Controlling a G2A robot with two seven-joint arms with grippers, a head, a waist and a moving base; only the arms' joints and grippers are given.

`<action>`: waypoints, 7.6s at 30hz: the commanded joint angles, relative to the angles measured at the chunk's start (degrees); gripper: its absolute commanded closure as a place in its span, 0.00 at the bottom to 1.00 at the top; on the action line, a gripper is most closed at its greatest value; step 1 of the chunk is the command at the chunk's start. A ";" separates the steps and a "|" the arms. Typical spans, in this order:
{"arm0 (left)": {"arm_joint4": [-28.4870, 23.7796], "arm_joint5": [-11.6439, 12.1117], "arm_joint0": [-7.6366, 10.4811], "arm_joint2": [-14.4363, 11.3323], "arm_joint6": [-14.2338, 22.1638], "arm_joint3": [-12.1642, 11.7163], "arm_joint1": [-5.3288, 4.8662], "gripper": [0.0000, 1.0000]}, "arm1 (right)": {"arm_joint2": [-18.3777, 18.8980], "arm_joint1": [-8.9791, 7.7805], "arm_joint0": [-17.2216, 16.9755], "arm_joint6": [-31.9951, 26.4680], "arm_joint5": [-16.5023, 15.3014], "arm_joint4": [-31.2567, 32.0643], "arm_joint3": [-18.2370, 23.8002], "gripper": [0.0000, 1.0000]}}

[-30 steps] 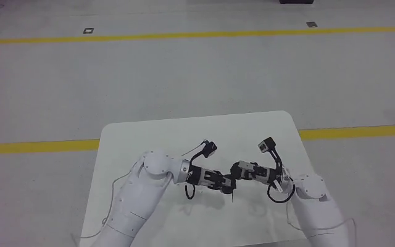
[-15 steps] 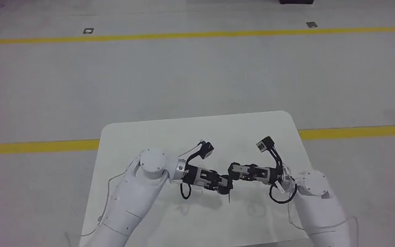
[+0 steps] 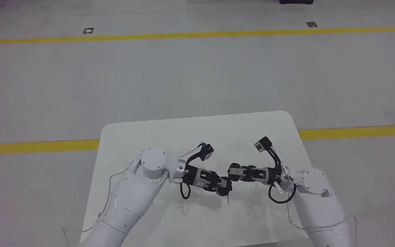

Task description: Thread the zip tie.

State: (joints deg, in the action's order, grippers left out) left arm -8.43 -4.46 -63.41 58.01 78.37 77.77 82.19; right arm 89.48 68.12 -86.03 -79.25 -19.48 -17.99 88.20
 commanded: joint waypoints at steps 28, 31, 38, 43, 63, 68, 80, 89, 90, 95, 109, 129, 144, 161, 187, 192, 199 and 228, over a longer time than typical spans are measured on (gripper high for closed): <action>-3.98 -0.88 3.32 -5.69 -2.93 -1.30 -2.59 1.00 | -0.15 0.64 0.13 -0.39 0.00 3.77 0.66 0.89; -4.51 -0.71 3.49 -6.09 -3.30 -1.33 -2.85 1.00 | -0.22 0.64 0.02 -0.39 0.00 3.98 0.75 1.00; -5.45 -0.61 3.93 -7.01 -3.93 -1.35 -3.45 1.00 | -0.01 0.75 -0.02 -0.39 0.00 4.25 0.82 1.00; -6.11 -0.40 4.16 -7.51 -4.68 -1.39 -3.89 1.00 | 0.30 0.97 -0.17 -0.02 0.00 4.23 0.80 1.00; -8.19 3.61 1.93 -7.77 -16.28 2.45 -5.42 0.00 | 1.26 2.04 -1.99 11.54 0.00 2.35 -2.15 1.00; -10.14 9.24 -1.31 -6.21 -22.44 3.68 -5.86 0.00 | 0.70 2.30 -2.73 16.26 0.00 0.19 -3.50 1.00; -9.54 10.29 -2.95 -5.62 -25.68 4.51 -6.22 0.00 | 0.53 2.34 -3.32 20.63 0.00 -0.63 -3.34 1.00; -14.96 19.88 -6.42 -5.83 -33.01 4.62 -5.96 0.00 | -0.94 2.70 -5.07 29.66 0.00 -2.39 -1.92 1.00; -15.05 21.39 -6.75 -5.96 -34.31 4.36 -5.89 0.00 | -1.18 2.80 -5.23 30.89 0.00 -3.11 -2.00 1.00; -14.96 23.94 -8.06 -6.90 -40.77 4.08 -5.26 0.00 | -2.07 3.11 -5.77 33.89 0.00 -4.69 -0.86 1.00; -12.14 23.81 -8.48 -8.69 -45.55 4.63 -4.89 0.00 | -2.45 3.19 -6.48 37.51 0.00 -3.75 1.57 1.00; -11.09 22.00 -6.30 -10.69 -51.57 2.41 -4.23 0.27 | -3.87 3.26 -6.45 40.11 0.00 5.56 3.11 1.00; -13.72 22.35 -6.62 -10.84 -53.23 1.31 -4.03 0.33 | -2.85 4.52 -6.94 44.81 0.00 2.59 3.13 1.00; -14.41 22.67 -6.58 -11.66 -54.07 1.47 -3.76 0.54 | -4.11 5.59 -7.00 46.49 0.00 6.95 2.73 1.00; -12.36 20.79 -7.28 -11.99 -56.19 2.52 -3.86 0.69 | -3.54 6.20 -8.24 45.15 0.00 11.31 4.79 1.00; -12.14 20.65 -7.39 -11.88 -56.42 2.60 -3.91 0.73 | -3.53 6.27 -8.47 45.17 0.00 11.93 5.26 1.00; -11.94 20.51 -7.50 -11.71 -56.61 2.69 -3.98 0.81 | -3.42 6.38 -8.54 45.24 0.00 12.37 5.74 1.00; -12.53 20.33 -7.13 -11.29 -56.30 1.80 -4.06 1.00 | -3.59 6.61 -8.65 45.95 0.00 14.36 7.24 1.00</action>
State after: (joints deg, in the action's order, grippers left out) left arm -20.96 15.86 -70.56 46.71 22.07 79.60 78.13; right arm 85.89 74.73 -94.68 -33.31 -19.48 -3.64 95.43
